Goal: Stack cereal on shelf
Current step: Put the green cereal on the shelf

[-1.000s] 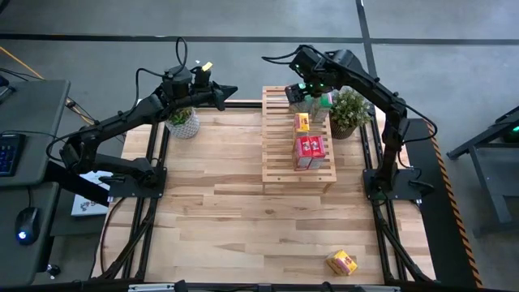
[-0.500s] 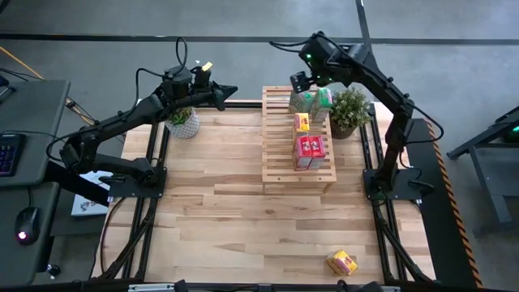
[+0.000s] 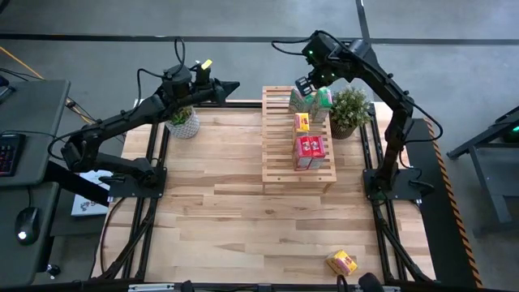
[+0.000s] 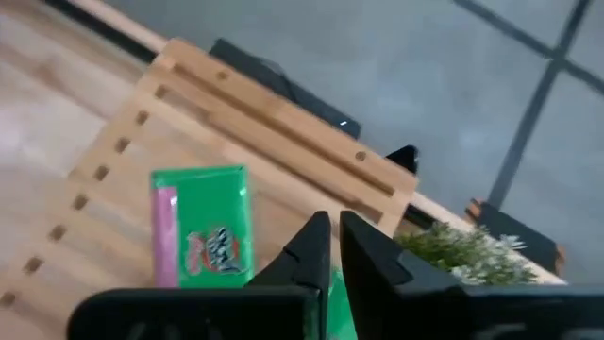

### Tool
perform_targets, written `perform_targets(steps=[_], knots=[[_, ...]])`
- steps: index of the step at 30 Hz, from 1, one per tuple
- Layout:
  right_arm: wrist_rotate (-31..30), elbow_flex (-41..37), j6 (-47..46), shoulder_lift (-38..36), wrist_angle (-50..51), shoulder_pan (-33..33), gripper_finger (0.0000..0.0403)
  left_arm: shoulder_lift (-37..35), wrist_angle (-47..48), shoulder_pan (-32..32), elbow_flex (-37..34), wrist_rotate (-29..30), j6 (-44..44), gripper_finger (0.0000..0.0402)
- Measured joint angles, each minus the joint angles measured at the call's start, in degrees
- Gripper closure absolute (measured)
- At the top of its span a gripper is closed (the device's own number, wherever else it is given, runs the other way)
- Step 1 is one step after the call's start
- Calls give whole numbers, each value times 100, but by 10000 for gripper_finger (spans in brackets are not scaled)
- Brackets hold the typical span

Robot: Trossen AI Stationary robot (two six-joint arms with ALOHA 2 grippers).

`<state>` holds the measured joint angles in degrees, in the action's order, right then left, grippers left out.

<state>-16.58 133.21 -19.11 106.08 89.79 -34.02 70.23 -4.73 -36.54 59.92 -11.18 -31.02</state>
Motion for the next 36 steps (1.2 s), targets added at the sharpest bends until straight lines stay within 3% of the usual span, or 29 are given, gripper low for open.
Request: perform_targets(steps=[17, 30, 36], knots=[[968, -2, 550, 205, 20, -62, 402, 243, 10, 412, -2, 0, -53, 402], [657, -2, 119, 299, 20, -62, 403, 243, 19, 440, -2, 0, -195, 401], [1023, -2, -81, 299, 16, -38, 403, 243, 19, 440, -2, 0, -186, 402]])
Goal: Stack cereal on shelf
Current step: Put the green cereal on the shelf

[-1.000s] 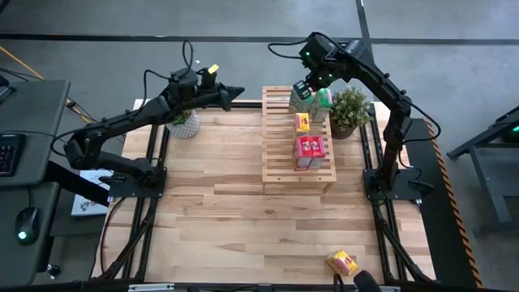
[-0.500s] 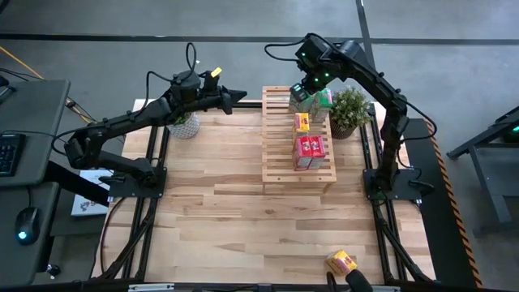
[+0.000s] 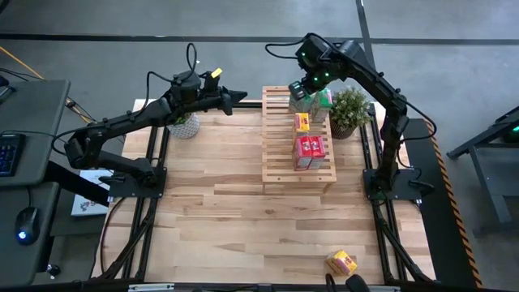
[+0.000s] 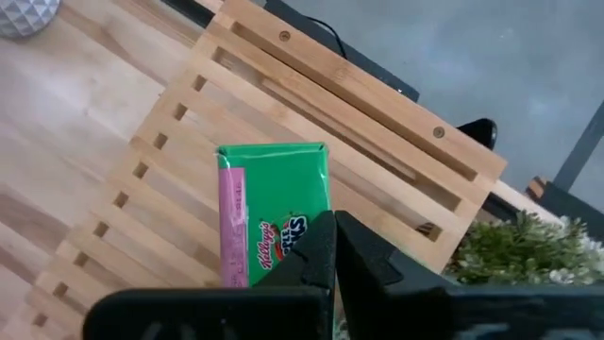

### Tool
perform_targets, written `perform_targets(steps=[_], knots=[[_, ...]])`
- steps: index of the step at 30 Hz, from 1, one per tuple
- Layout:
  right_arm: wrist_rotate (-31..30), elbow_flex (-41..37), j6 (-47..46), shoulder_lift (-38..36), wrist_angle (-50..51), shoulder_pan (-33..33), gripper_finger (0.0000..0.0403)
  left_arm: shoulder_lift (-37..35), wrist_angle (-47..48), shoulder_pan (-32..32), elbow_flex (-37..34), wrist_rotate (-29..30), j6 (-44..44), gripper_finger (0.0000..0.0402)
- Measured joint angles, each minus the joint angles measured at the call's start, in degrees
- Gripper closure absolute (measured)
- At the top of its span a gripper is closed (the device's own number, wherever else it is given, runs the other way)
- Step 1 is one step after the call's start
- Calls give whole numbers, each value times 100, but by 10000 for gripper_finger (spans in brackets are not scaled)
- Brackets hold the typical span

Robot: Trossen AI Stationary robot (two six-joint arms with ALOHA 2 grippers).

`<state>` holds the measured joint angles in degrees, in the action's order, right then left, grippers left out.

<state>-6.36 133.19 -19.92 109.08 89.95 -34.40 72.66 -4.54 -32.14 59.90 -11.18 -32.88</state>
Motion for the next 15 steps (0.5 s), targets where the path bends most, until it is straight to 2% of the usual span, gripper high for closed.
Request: perform_targets(steps=[15], knots=[[86, 53, -468, -24, 18, 31, 403, 0, -2, -9, 0, 5, 162, 401]])
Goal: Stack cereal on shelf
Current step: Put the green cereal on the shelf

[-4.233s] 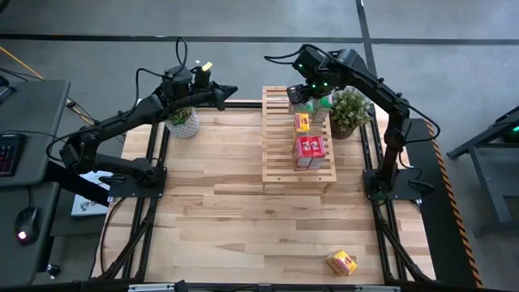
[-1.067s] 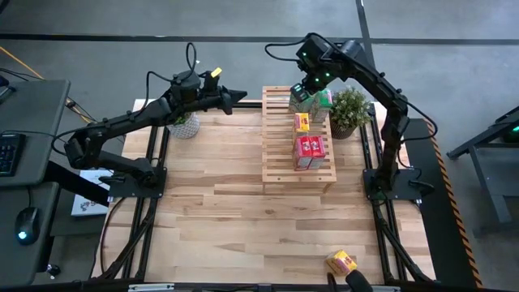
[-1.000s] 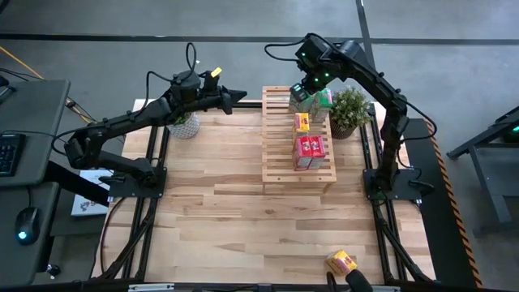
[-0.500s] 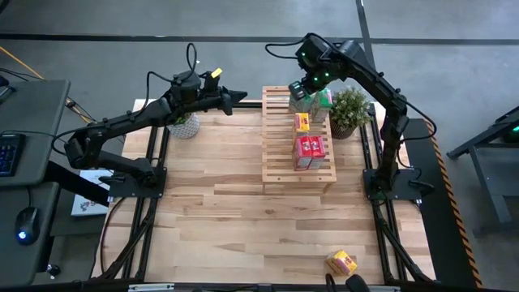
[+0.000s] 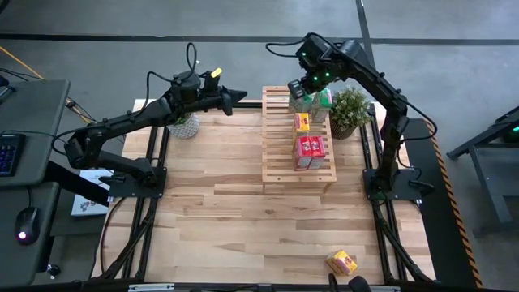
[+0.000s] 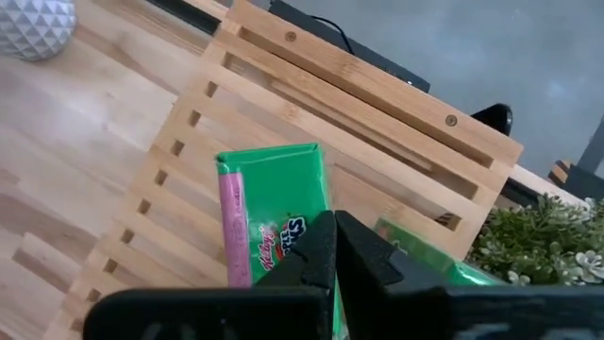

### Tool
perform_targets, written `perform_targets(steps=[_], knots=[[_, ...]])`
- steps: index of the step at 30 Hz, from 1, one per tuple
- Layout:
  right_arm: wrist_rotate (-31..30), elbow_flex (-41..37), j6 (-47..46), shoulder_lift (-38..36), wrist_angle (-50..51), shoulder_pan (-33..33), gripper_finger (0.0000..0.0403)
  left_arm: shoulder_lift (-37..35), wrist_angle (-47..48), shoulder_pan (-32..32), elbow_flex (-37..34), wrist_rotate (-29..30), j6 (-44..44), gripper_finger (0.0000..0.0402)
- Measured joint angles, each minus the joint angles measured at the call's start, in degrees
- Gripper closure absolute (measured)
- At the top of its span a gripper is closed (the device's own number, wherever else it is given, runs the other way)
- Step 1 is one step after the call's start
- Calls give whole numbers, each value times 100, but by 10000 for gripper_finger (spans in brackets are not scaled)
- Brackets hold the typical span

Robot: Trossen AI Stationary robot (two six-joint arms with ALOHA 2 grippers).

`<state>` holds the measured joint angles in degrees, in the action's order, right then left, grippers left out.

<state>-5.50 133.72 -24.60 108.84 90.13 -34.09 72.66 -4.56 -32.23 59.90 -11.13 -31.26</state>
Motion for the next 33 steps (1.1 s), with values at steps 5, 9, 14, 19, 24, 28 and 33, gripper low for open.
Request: perform_targets(steps=[5, 9, 14, 19, 24, 28, 33], knots=[[-104, 105, 0, -66, -123, -22, 403, 26, -127, 0, 2, 329, -14, 402], [-325, 119, -5, -74, -29, -104, 403, 261, -705, 1, 34, 254, -198, 402], [-549, 76, -42, -81, -7, -271, 403, 998, -359, 39, 632, -92, -205, 402], [-397, 75, 49, -81, -9, -411, 403, 1834, -330, 96, 1321, -775, -119, 402], [21, 39, 368, -55, -16, -496, 403, 2490, -342, 129, 1767, -1084, -20, 402], [118, 31, 395, 0, -11, -492, 403, 2863, -356, 129, 1938, -1083, -34, 401], [109, 32, 380, 94, -12, -489, 403, 3195, -341, 141, 1941, -1083, -263, 402]])
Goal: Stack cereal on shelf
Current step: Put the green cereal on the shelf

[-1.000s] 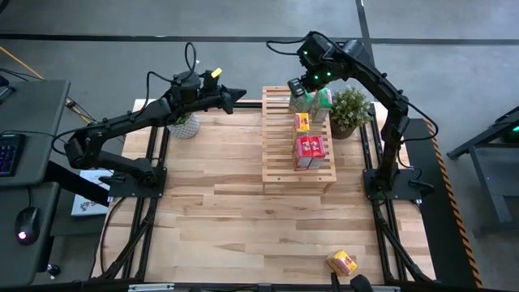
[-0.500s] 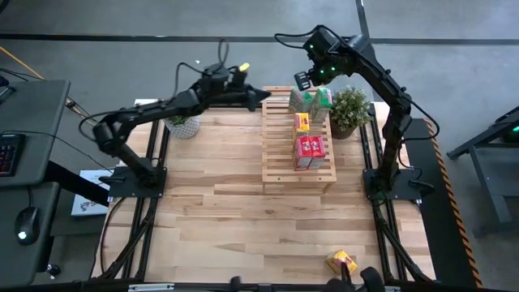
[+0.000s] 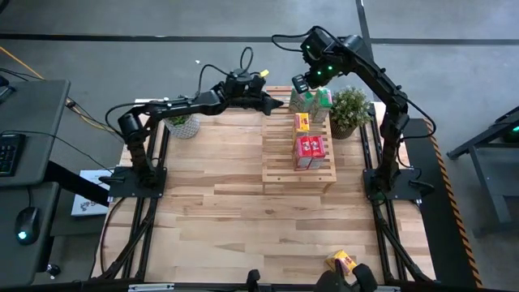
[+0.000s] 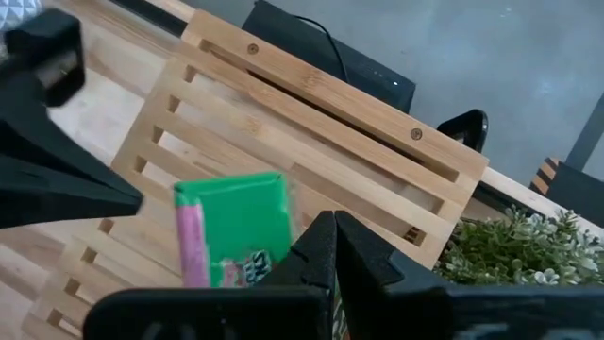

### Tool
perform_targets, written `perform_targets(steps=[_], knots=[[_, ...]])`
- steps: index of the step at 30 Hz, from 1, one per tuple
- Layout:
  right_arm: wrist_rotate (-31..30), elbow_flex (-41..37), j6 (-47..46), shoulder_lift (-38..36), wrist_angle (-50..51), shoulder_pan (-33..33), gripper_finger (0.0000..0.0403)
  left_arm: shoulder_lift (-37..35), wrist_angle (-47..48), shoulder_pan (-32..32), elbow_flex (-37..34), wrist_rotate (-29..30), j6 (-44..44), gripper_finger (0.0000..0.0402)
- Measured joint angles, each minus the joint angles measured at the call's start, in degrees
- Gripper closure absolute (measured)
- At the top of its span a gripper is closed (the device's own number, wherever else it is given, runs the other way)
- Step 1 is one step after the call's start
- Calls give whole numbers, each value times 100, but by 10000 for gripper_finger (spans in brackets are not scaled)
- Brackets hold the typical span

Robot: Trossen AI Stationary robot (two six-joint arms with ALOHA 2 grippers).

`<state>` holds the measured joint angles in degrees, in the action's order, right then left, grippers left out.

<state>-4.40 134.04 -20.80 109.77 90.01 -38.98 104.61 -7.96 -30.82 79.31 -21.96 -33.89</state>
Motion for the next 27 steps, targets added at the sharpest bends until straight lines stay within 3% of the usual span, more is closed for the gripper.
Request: perform_targets(steps=[15, 27], knots=[[325, 0, -153, 53, 1, -35, 403, 204, -473, 157, 0, 72, -37, 402], [450, 0, -343, 53, 0, 90, 403, 204, -636, 165, 0, 529, 0, 402]])
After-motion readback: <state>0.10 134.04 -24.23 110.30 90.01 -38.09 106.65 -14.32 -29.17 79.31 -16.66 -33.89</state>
